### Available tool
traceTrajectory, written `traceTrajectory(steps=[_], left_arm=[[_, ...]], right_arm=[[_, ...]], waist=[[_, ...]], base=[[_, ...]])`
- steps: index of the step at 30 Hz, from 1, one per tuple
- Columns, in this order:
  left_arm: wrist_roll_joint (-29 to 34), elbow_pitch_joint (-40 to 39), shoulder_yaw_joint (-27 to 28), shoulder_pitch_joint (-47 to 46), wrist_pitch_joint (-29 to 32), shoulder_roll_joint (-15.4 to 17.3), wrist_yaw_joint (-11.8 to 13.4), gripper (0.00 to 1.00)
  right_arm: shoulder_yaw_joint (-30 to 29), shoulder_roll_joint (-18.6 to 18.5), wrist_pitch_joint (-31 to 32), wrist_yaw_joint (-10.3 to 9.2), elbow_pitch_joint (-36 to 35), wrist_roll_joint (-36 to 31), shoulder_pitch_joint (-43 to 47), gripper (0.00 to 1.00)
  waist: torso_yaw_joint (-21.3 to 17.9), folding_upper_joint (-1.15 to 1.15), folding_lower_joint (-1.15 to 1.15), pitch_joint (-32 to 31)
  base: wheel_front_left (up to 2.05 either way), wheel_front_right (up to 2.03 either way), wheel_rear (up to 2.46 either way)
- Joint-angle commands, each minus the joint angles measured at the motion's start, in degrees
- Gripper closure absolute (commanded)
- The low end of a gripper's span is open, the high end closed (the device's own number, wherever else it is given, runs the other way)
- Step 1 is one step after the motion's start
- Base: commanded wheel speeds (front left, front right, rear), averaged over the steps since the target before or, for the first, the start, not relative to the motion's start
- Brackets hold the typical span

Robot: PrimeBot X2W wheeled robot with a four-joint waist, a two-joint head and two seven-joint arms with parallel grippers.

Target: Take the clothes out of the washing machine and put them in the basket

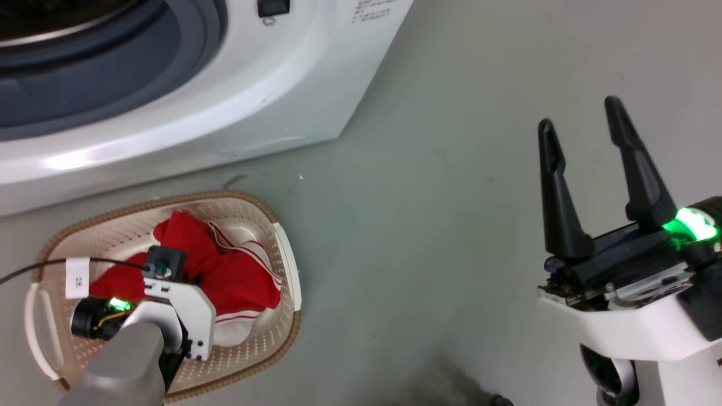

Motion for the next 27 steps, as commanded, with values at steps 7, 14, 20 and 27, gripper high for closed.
traceTrajectory(steps=[7,14,20,27], left_arm=[[1.06,5.60,-1.44,-5.26,2.04,-1.22,-1.13,1.00],[0.51,7.66,-1.26,-7.99,2.56,-1.84,-0.61,1.00],[0.56,8.31,-1.53,-8.63,1.95,-2.24,-0.84,0.00],[0.44,8.72,-2.04,-6.47,-0.19,-2.83,-0.67,0.00]], right_arm=[[-1.01,0.04,-0.15,-0.02,-1.28,1.15,-2.94,0.00],[-1.54,0.04,-0.15,-0.02,-1.63,1.48,-4.01,0.00],[-1.31,0.04,-0.14,-0.02,-1.18,1.69,-4.05,0.00],[-1.12,0.04,-0.15,-0.02,0.06,0.75,-2.84,0.00]], waist=[[-0.96,0.00,-0.01,6.63],[-1.02,0.00,-0.01,9.67],[-1.14,0.00,-0.01,9.74],[-0.46,0.00,-0.01,6.28]], base=[[0.00,0.00,0.00],[0.00,0.00,0.00],[0.00,0.00,0.00],[0.00,0.00,0.00]])
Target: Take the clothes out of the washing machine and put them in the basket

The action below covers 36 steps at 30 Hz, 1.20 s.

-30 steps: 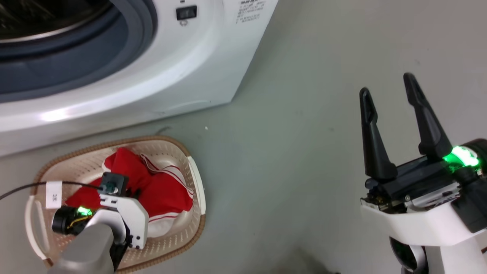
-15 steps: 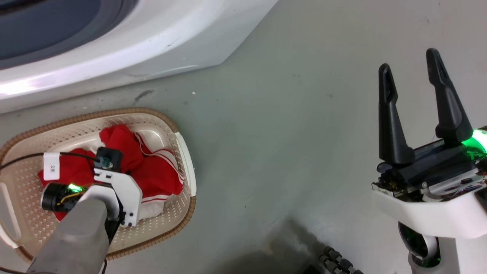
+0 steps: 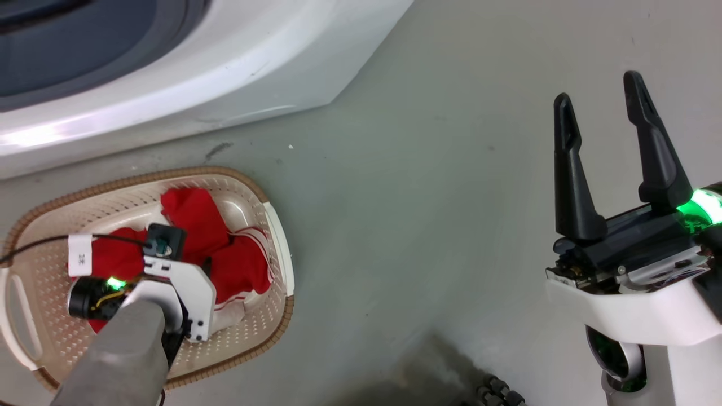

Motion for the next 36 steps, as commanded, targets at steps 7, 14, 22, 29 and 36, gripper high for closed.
traceTrajectory(steps=[7,14,22,29,36], left_arm=[[-0.50,0.16,-0.11,3.69,-3.88,-1.55,-0.69,0.00],[0.22,-3.19,0.72,8.04,-5.69,-2.51,0.72,0.00],[3.61,-18.18,7.74,15.70,-5.65,-0.48,5.58,0.00],[9.71,-32.03,16.15,24.28,-5.66,0.02,9.26,0.00],[16.07,-43.41,24.22,31.28,-5.66,-1.46,11.12,0.00]], right_arm=[[-0.25,0.04,-0.14,-0.02,1.66,-1.22,3.28,0.00],[-0.88,0.02,-0.15,-0.02,4.26,-1.77,7.69,0.00],[-1.58,0.00,-0.15,-0.02,6.12,-2.76,12.30,0.00],[-2.14,0.02,-0.15,-0.02,6.87,-3.49,15.57,0.00],[-2.72,0.01,-0.15,-0.02,7.48,-4.12,18.08,0.00]], waist=[[1.76,0.00,-0.01,-7.01],[3.79,0.00,-0.01,-14.09],[6.26,0.00,-0.01,-21.05],[8.34,0.00,-0.01,-26.22],[10.25,0.00,-0.01,-30.24]], base=[[0.00,0.00,0.00],[0.00,0.00,0.00],[0.00,0.00,0.00],[0.00,0.00,0.00],[0.00,0.00,0.00]])
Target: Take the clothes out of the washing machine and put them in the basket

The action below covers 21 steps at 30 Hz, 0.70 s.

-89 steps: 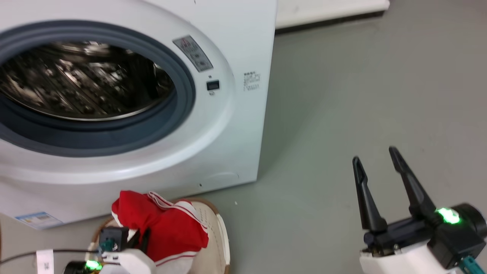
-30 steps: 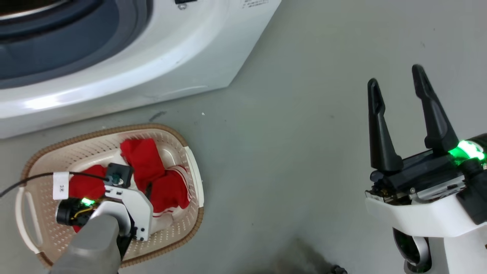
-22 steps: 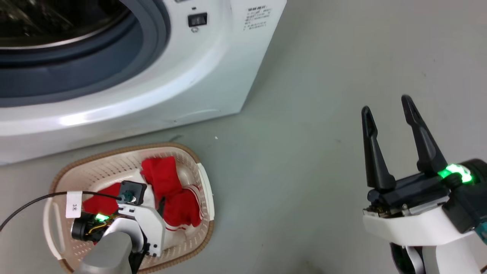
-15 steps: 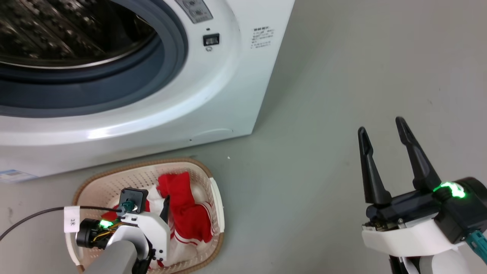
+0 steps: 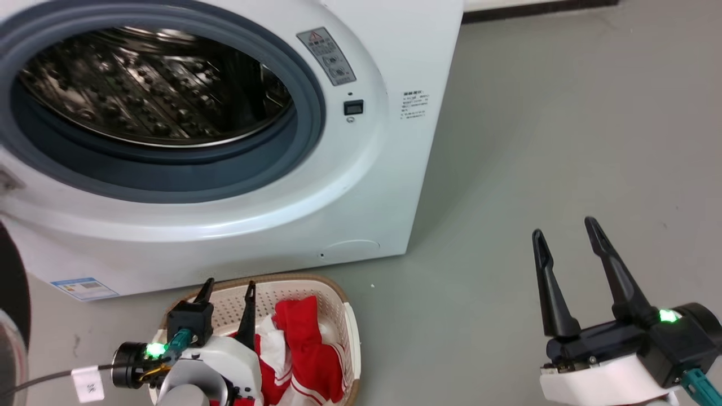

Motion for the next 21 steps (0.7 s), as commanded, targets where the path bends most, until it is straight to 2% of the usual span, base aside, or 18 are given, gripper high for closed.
traceTrajectory(steps=[1,9,16,21], left_arm=[[1.33,-1.94,1.50,1.74,-0.13,-0.75,0.47,0.00],[7.63,-12.23,10.92,8.46,-0.13,-4.64,1.22,0.00],[12.07,-18.92,18.41,13.33,-0.13,-8.94,0.16,0.00],[14.96,-23.09,21.68,16.32,-0.13,-11.62,-1.34,0.00]], right_arm=[[-0.24,0.01,-0.14,-0.02,0.32,-0.47,1.15,0.00],[-0.72,0.00,-0.15,-0.02,0.68,-0.63,3.46,0.00],[-1.20,0.02,-0.15,-0.02,1.10,-0.38,5.03,0.00],[-1.59,0.01,-0.15,-0.02,1.38,-0.20,6.01,0.00]], waist=[[1.28,0.00,0.02,-1.78],[3.45,0.00,0.02,-5.08],[4.48,0.00,0.02,-7.26],[4.98,0.00,0.02,-8.61]], base=[[0.00,0.00,0.00],[0.00,0.00,0.00],[0.00,0.00,0.00],[0.00,0.00,0.00]])
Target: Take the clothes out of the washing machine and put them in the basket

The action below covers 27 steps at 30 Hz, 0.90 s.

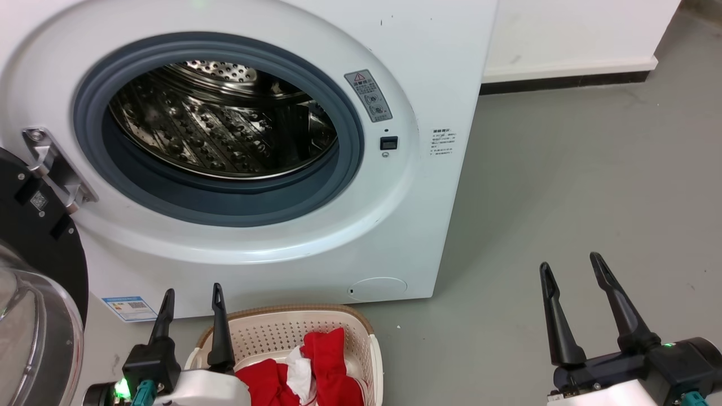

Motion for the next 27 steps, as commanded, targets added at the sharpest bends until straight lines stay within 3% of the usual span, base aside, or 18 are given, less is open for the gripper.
traceTrajectory(steps=[1,14,27], left_arm=[[0.86,-1.29,0.79,1.25,-0.14,-0.80,-0.52,0.00],[4.69,-7.25,2.69,5.97,-0.14,-3.02,-2.57,0.00],[4.67,-10.54,0.47,8.19,-0.14,-3.18,-0.04,0.00]], right_arm=[[-0.20,0.01,-0.14,-0.02,0.25,0.28,1.00,0.00],[-1.87,0.01,-0.15,-0.02,0.40,2.03,2.92,0.00],[-3.24,0.01,-0.15,-0.02,0.02,3.33,4.81,0.00]], waist=[[0.28,0.00,0.01,-0.66],[0.73,0.00,0.01,-2.88],[1.23,0.00,0.01,-4.46]], base=[[0.00,0.00,0.00],[0.00,0.00,0.00],[0.00,0.00,0.00]])
